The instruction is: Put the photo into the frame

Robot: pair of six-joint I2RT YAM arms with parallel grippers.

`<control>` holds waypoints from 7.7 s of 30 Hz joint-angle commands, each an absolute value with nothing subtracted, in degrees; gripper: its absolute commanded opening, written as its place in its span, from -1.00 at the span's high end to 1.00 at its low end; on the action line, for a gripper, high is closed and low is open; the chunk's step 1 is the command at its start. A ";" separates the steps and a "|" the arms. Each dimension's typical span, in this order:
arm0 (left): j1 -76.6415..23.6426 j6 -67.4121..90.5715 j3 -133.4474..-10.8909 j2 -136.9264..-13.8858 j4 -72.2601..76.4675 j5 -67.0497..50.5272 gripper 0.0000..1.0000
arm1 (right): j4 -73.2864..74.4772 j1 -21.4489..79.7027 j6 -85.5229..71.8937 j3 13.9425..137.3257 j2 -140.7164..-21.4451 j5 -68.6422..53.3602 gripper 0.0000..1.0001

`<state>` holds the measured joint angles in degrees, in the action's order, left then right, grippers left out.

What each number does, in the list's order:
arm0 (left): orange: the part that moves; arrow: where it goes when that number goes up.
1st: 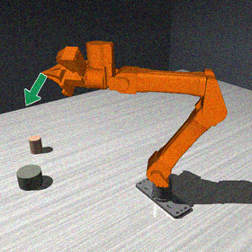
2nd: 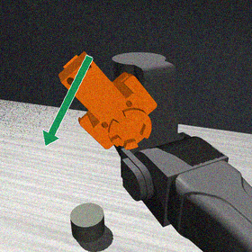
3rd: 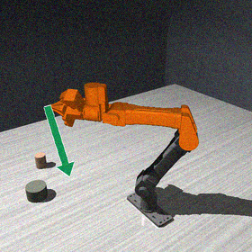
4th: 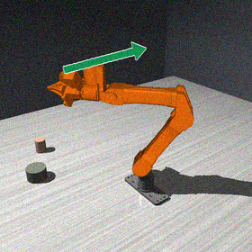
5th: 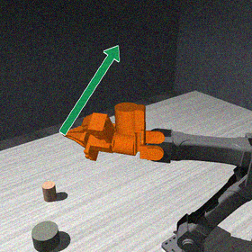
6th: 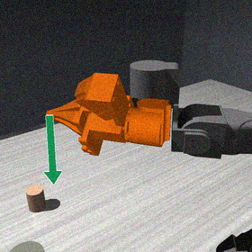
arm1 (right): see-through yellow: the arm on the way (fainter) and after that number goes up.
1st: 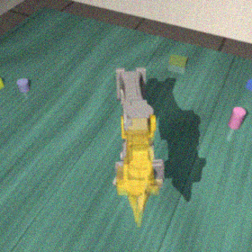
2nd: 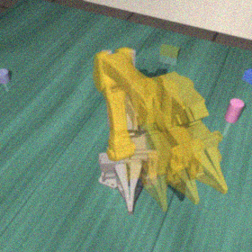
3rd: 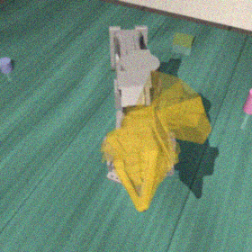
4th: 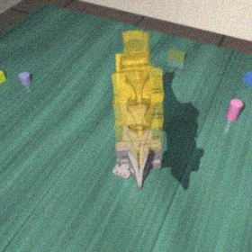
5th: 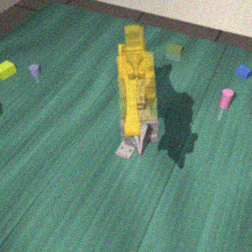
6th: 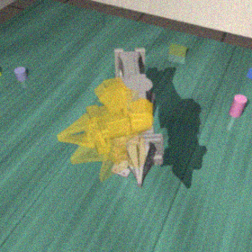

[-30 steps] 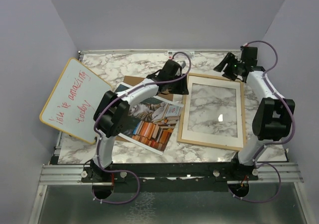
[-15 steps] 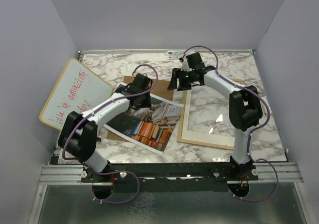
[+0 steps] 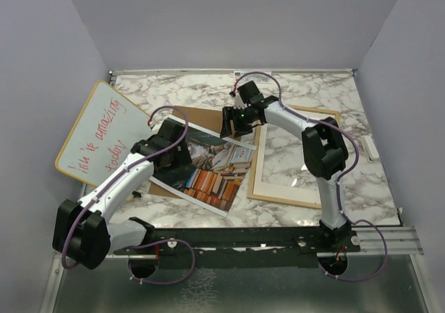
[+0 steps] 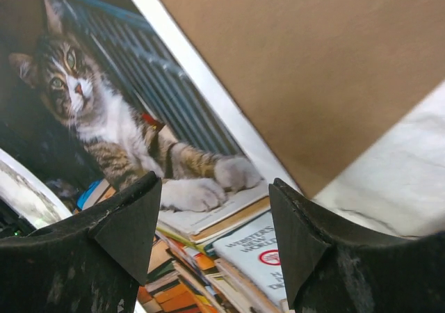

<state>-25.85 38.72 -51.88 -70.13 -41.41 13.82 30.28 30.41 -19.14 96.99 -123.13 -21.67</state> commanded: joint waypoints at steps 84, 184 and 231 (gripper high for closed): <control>-1.93 31.09 -80.13 -76.76 -27.08 -28.14 1.00 | 37.67 22.94 -35.26 93.26 -121.13 -3.25 0.14; -6.22 46.95 -85.87 -81.48 -43.24 -3.43 1.00 | 35.74 64.16 -13.79 120.45 -120.06 33.80 0.74; -6.38 35.72 -86.91 -83.67 -37.16 -18.84 -0.98 | 19.34 -1.35 -30.83 52.87 -80.86 -36.89 0.96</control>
